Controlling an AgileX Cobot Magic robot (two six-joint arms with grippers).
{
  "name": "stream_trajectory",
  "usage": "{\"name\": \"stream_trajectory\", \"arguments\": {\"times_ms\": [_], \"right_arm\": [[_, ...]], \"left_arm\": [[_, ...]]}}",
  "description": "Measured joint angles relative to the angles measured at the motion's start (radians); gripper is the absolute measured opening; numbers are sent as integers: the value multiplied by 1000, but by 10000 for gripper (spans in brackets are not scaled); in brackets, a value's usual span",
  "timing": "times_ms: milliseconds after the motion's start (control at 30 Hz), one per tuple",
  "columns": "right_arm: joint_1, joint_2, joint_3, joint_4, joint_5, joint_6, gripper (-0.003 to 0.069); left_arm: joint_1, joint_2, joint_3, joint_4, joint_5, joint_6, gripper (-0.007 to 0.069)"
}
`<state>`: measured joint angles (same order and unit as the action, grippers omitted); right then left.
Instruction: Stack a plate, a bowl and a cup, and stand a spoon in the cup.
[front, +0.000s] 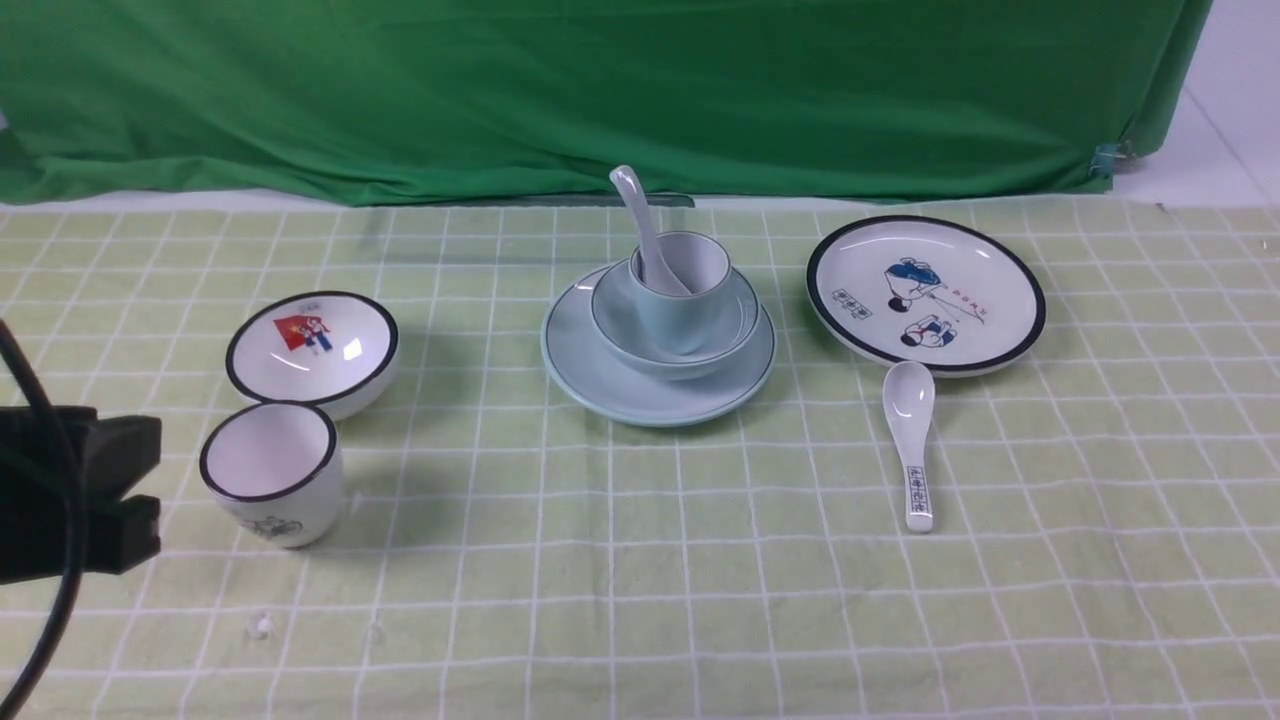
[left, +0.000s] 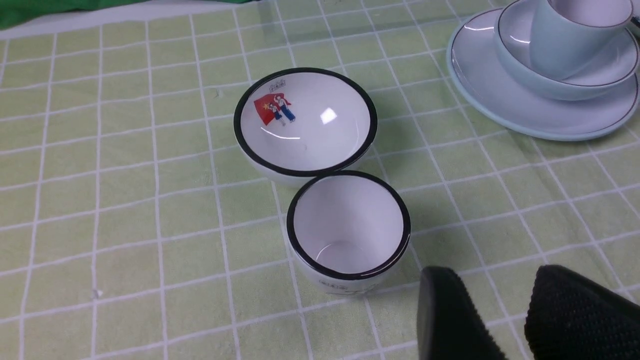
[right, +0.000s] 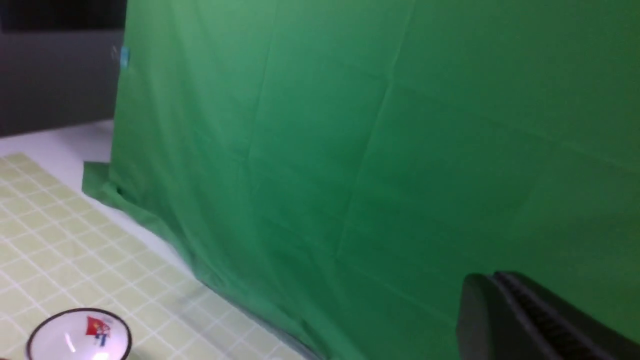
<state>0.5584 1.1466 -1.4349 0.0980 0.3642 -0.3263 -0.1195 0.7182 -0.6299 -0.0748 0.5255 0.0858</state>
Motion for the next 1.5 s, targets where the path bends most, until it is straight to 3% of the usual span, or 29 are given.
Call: {"name": "stream_trajectory", "arguments": {"times_ms": [200,333,533,733,1000,1233,1400,1500], "right_arm": [[0,-312,524,16,-205,21,27],[0,-463,827,18,-337,99,26],[0,-584,1172,19,-491,141,36],[-1,-596,1414,19,-540,147,51],[-18,-672,1443,25,-504,146,12],[-286,-1107,1444,25,-278,144,9],[-462,-1143,1444,25,-171,141,10],[-516,-1146,1444,25,-153,141,10]], "left_arm": [[0,0,0,0,0,0,211],[0,0,0,0,0,0,214],[0,0,0,0,0,0,216],[0,0,0,0,0,0,223],[0,0,0,0,-1,0,230],[0,1,0,0,-10,0,235],[0,7,1,-4,-29,-1,238],[0,12,6,-2,-33,-1,241]]}}
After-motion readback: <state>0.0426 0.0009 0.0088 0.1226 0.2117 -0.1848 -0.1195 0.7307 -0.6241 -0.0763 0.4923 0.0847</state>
